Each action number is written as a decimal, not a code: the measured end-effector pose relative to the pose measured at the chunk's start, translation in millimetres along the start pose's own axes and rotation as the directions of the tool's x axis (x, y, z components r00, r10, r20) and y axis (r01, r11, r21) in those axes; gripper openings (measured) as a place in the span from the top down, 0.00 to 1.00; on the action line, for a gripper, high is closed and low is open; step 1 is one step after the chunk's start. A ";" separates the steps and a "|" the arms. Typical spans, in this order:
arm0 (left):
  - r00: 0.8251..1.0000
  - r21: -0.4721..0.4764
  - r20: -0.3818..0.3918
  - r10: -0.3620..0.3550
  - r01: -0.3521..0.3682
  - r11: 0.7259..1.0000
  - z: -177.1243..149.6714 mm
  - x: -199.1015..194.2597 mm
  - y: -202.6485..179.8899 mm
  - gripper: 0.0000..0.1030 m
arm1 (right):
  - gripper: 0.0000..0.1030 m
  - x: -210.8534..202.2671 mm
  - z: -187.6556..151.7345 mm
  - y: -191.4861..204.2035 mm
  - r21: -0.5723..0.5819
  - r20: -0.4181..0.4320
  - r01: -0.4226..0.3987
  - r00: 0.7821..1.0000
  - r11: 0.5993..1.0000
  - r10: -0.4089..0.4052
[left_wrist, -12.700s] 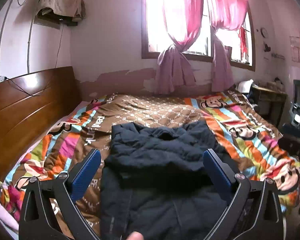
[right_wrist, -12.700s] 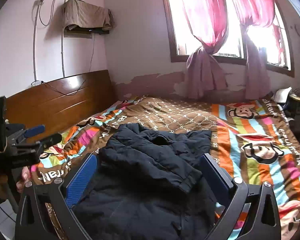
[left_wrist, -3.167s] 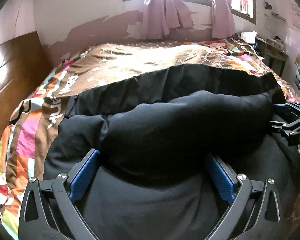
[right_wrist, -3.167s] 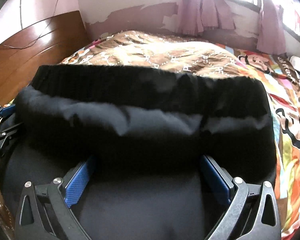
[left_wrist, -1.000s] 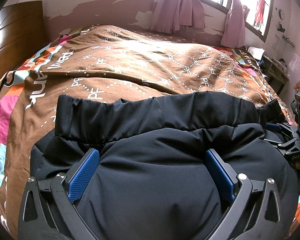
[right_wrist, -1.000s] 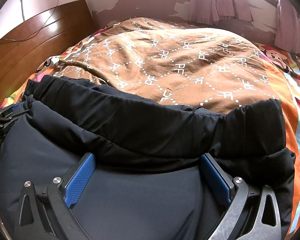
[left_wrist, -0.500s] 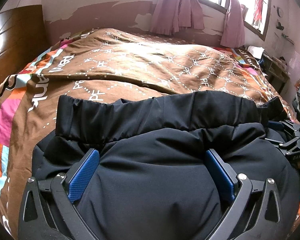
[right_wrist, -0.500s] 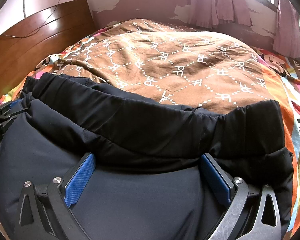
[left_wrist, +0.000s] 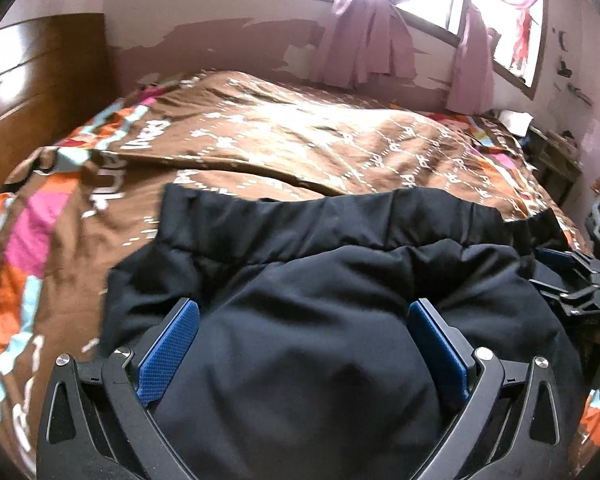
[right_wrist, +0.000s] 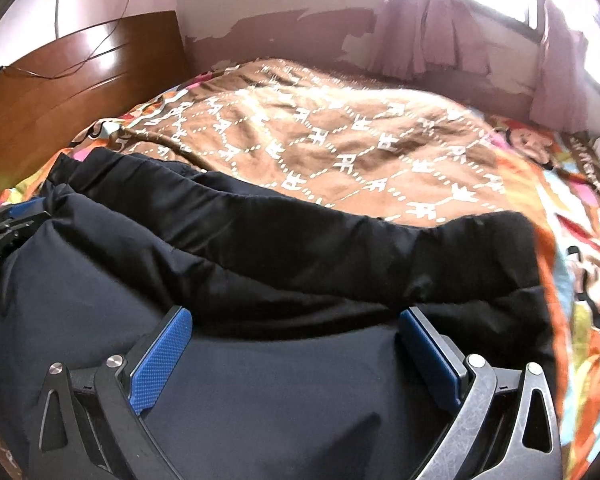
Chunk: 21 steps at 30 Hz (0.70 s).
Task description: Fold large clothes
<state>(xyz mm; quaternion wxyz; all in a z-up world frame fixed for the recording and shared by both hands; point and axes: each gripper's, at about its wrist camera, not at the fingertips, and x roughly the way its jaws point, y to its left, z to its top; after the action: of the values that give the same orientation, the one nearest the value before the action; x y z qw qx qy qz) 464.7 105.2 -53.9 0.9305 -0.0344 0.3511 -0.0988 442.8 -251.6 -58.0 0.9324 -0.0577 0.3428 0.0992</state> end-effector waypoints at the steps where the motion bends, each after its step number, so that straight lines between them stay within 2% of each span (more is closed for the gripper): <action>1: 1.000 -0.006 0.007 0.015 -0.015 1.000 -1.1 -6.2 2.0 0.01 | 0.00 -7.0 -1.9 -0.9 -0.012 0.009 0.004 1.000 1.000 -0.003; 7: 0.994 -0.006 0.019 0.109 -0.109 0.994 -9.6 -31.2 15.5 0.01 | 0.00 -51.2 -17.7 -14.1 -0.079 0.070 0.088 0.994 0.993 -0.082; 12: 0.991 -0.021 0.005 0.134 -0.134 0.991 -16.4 -37.0 30.3 0.01 | 0.00 -68.4 -27.5 -45.6 -0.012 0.048 0.127 0.991 0.992 -0.126; 17: 0.987 -0.014 -0.023 0.158 -0.159 0.987 -25.0 -37.9 44.6 0.01 | 0.00 -62.9 -41.0 -79.5 0.093 -0.025 0.094 0.995 0.991 -0.092; 21: 0.989 -0.012 -0.044 0.142 -0.142 0.990 -33.6 -37.9 58.4 0.01 | 0.00 -53.9 -56.2 -96.6 0.145 -0.071 0.045 0.997 0.988 -0.034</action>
<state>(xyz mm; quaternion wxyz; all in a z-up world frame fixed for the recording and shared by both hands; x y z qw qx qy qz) 424.0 170.4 -62.4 0.9271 -0.0143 0.3734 -0.0303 389.0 -363.4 -61.7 0.9235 0.0007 0.3798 0.0533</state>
